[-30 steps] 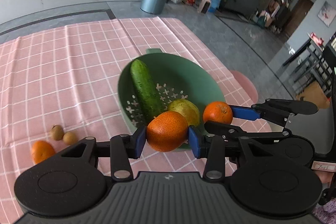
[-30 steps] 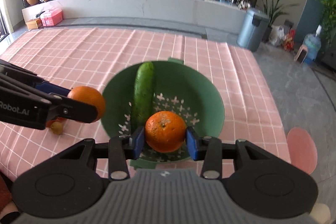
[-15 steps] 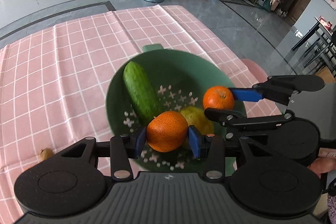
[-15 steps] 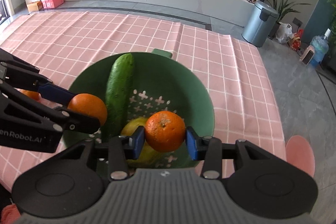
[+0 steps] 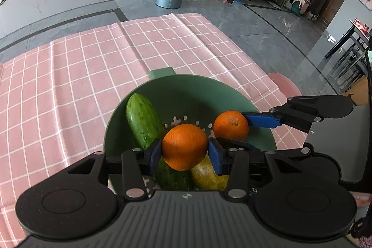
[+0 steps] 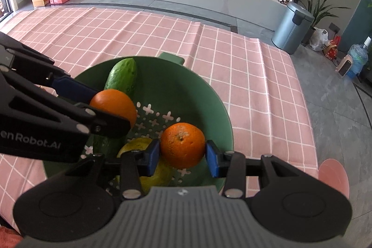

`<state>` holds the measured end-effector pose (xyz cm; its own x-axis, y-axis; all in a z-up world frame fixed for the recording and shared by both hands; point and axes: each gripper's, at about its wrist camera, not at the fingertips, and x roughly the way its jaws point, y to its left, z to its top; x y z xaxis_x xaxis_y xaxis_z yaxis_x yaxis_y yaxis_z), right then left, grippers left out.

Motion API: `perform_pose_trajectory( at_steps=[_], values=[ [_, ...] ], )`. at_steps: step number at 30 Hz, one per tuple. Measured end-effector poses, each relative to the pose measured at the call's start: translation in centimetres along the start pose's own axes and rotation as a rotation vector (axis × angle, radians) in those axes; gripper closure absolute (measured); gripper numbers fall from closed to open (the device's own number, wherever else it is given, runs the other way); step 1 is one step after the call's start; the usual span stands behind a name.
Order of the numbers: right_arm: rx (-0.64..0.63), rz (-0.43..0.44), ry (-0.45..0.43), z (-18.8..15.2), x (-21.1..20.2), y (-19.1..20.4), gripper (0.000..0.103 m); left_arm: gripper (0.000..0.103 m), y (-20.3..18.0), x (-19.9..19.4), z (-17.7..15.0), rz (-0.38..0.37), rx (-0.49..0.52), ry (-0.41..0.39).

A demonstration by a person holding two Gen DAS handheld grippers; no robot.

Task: Organize fruits
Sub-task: 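Place the orange in the colander with the left tool while the right tool places its orange, then grasp an orange with the left tool while the right tool grasps a small brown fruit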

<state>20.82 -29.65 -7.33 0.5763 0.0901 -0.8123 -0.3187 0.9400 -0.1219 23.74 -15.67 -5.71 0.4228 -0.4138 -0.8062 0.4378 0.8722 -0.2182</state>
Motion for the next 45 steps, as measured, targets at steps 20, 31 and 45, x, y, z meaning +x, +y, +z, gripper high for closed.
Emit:
perform_pose_trajectory(
  at_steps=[20, 31, 45],
  values=[
    [-0.014, -0.039, 0.004, 0.4, 0.0, 0.1, 0.053, 0.034, -0.4, -0.5, 0.1, 0.024, -0.013, -0.033],
    [0.01, -0.099, -0.043, -0.2, -3.6, 2.0, 0.048, 0.034, -1.0, -5.3, -1.6, 0.073, 0.035, -0.079],
    [0.104, 0.014, -0.18, -2.3, -8.5, 9.4, 0.048, 0.034, 2.8, -12.8, -6.5, 0.166, 0.056, -0.14]
  ],
)
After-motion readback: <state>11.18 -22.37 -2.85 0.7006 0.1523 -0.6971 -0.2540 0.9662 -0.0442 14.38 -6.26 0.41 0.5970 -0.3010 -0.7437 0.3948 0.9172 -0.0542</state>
